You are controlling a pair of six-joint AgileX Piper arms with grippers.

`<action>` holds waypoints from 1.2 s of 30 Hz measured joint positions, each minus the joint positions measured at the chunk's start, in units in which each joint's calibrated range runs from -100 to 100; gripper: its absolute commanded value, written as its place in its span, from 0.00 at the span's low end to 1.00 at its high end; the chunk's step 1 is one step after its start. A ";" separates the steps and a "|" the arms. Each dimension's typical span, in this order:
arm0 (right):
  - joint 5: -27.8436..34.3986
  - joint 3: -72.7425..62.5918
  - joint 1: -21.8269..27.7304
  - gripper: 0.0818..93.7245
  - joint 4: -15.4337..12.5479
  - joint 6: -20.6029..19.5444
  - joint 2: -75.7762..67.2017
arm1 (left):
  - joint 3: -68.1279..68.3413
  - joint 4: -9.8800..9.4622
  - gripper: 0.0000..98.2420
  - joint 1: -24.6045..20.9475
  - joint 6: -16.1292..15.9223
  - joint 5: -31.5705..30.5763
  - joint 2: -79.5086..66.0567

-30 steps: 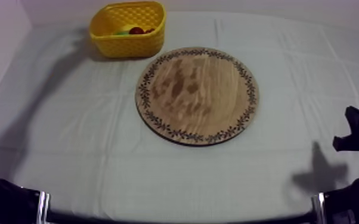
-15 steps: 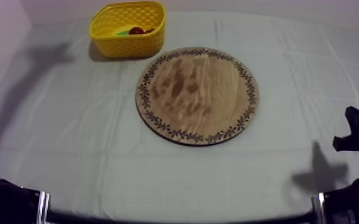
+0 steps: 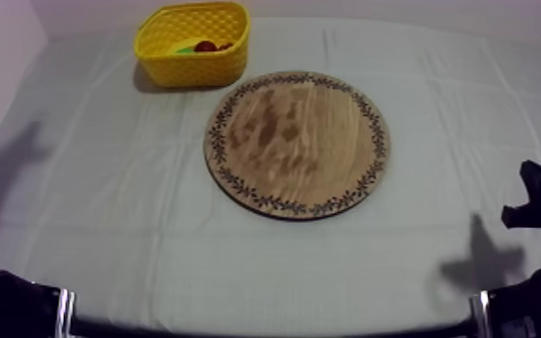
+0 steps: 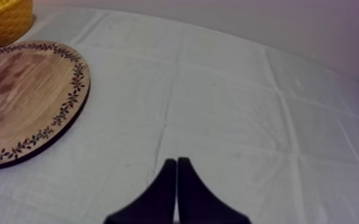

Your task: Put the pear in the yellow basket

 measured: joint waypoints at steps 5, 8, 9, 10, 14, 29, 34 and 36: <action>-0.06 0.00 0.00 0.00 0.00 0.00 0.00 | 16.49 -1.68 0.00 -0.24 0.39 -2.63 -14.74; -0.06 0.00 0.00 0.00 0.00 0.00 0.00 | 25.45 -1.68 0.00 -0.10 0.20 -0.57 -22.98; -0.06 0.00 0.00 0.00 0.00 0.00 0.00 | 28.36 -1.68 0.00 0.05 0.23 -0.47 -25.77; -0.06 0.00 0.00 0.00 0.00 0.00 0.00 | 31.18 -1.62 0.00 0.24 0.27 -0.47 -28.69; -0.06 0.00 0.00 0.00 0.00 0.00 0.00 | 41.06 -0.32 0.00 0.80 -0.53 -1.38 -38.65; -0.06 0.00 0.03 0.00 0.00 0.00 0.00 | 63.60 0.64 0.00 -0.03 -2.45 -3.45 -60.14; -0.06 0.00 0.07 0.00 0.00 0.00 0.00 | 65.75 2.53 0.00 -0.41 -3.87 -3.44 -62.84; -0.06 0.00 0.03 0.00 0.00 0.00 0.00 | 66.02 3.34 0.00 -0.83 -4.68 -3.35 -63.26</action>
